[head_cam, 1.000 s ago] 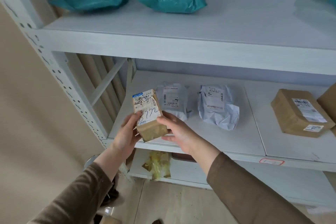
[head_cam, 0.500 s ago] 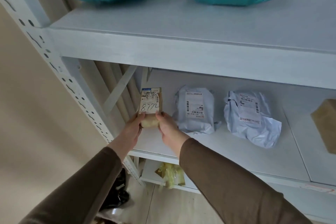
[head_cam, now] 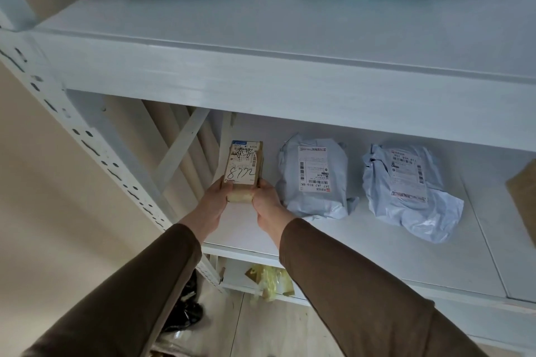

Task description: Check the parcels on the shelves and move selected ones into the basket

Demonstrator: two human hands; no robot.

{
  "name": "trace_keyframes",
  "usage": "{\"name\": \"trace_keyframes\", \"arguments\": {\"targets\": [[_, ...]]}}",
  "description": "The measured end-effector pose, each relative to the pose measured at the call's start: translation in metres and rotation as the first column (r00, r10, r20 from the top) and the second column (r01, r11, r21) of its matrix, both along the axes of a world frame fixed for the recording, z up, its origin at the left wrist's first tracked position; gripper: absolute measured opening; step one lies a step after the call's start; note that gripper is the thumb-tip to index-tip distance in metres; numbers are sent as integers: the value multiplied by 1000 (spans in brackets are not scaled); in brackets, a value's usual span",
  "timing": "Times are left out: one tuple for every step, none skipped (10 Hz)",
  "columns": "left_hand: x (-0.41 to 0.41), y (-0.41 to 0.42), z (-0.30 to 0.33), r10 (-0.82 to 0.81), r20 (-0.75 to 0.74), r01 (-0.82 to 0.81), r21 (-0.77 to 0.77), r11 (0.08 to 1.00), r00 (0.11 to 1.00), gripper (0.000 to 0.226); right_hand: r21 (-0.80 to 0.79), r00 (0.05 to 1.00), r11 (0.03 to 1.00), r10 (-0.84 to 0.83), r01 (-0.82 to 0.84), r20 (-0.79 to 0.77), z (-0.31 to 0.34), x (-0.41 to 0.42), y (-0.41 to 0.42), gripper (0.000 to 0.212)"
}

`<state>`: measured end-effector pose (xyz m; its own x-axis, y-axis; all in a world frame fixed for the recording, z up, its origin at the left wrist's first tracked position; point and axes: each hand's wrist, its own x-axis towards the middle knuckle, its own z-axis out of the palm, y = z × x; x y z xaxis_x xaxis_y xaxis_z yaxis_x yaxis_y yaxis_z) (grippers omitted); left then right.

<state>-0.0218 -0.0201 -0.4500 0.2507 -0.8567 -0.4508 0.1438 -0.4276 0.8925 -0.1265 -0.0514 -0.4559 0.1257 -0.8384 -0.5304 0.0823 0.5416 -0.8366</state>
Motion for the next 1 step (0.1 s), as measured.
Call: {"name": "trace_keyframes", "arguments": {"targets": [[-3,1,6,57,24,-57,6,998,998,46,9,1000,1000,-11,11,9,6,-3,2,43]]}}
